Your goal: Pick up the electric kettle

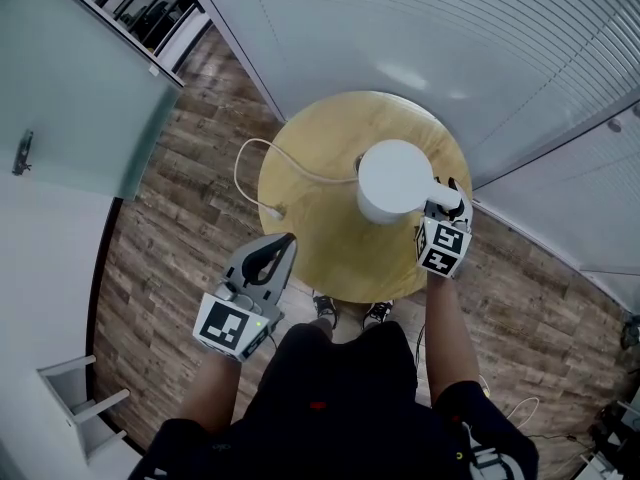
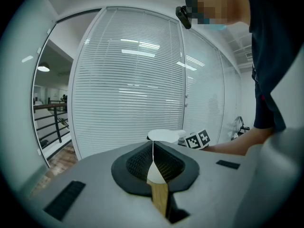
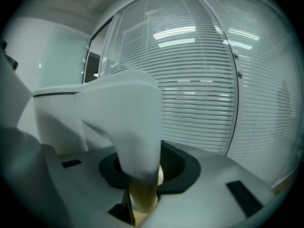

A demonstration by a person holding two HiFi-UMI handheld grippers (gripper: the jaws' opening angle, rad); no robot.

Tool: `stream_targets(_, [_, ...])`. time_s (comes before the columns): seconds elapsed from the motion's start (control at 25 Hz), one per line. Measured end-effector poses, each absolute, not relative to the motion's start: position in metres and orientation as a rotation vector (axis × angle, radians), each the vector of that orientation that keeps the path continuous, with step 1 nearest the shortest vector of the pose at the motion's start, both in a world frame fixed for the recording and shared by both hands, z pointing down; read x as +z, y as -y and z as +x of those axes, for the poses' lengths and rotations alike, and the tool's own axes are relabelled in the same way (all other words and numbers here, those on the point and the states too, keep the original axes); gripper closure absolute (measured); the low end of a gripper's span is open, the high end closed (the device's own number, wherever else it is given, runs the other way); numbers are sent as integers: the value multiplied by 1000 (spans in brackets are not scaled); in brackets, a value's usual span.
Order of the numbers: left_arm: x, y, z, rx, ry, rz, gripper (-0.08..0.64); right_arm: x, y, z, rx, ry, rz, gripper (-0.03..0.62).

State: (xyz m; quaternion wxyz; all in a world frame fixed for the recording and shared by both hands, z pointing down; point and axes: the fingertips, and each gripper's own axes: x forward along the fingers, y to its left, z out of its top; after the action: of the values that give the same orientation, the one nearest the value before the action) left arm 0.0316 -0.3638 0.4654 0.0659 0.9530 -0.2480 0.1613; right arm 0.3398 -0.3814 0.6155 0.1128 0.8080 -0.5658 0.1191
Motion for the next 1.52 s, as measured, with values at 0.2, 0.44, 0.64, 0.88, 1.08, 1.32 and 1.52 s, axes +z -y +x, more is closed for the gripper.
stream_targets(0.2, [463, 366, 31, 432, 729, 2867, 534, 611, 389, 336, 364, 1664, 2420, 528])
stream_targets(0.44, [465, 365, 29, 455, 753, 2861, 534, 611, 385, 341, 406, 1662, 2457, 528])
stream_targets(0.64, [466, 367, 26, 442, 751, 2859, 534, 608, 391, 344, 441, 1634, 2467, 526])
stream_targets(0.88, [465, 368, 19, 414, 758, 2852, 534, 601, 391, 341, 461, 1622, 2464, 526])
stream_targets(1.08, [462, 370, 12, 406, 776, 2848, 534, 584, 389, 335, 444, 1648, 2449, 523])
stream_targets(1.32, [454, 372, 6, 340, 762, 2851, 534, 556, 383, 315, 413, 1704, 2384, 518])
stream_targets(1.52, [444, 368, -1, 293, 772, 2870, 534, 529, 366, 298, 396, 1743, 2337, 515])
